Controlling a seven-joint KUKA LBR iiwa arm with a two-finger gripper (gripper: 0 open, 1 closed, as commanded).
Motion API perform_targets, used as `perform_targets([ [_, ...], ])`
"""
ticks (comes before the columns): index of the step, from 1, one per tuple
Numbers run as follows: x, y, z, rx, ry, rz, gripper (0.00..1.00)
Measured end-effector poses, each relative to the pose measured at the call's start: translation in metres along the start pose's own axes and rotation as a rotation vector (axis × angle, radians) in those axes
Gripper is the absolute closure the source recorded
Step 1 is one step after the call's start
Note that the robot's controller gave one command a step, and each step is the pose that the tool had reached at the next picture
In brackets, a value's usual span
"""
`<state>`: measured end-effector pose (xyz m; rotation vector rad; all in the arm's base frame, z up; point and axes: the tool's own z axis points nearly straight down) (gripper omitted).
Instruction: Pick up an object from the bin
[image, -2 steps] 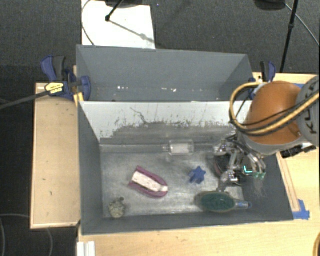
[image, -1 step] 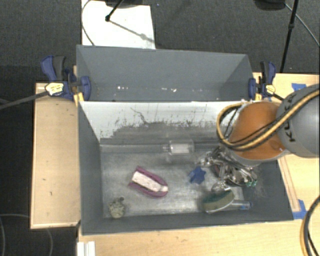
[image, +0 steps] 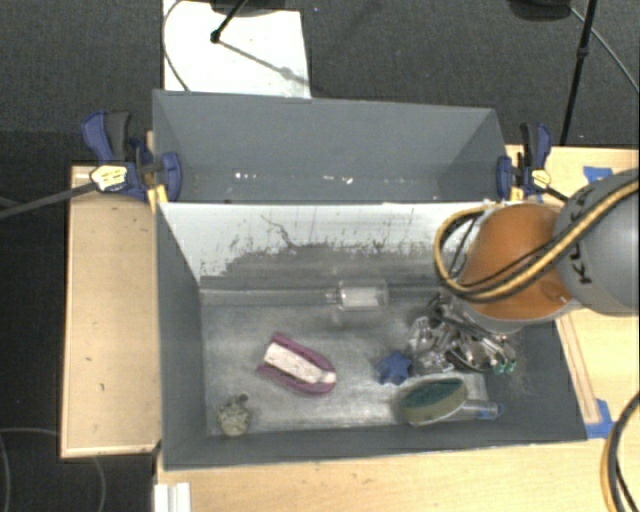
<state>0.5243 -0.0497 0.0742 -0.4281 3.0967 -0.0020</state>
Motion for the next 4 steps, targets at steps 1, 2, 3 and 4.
perform_targets([
  [1, 0.000, 0.000, 0.001, -0.001, 0.002, -0.002, 0.00],
  [2, 0.021, 0.045, 0.000, 0.000, -0.004, 0.109, 0.00],
  [3, 0.021, 0.043, -0.001, 0.001, -0.003, 0.108, 1.00],
  [4, 0.028, 0.029, -0.151, -0.003, 0.007, -0.470, 1.00],
])
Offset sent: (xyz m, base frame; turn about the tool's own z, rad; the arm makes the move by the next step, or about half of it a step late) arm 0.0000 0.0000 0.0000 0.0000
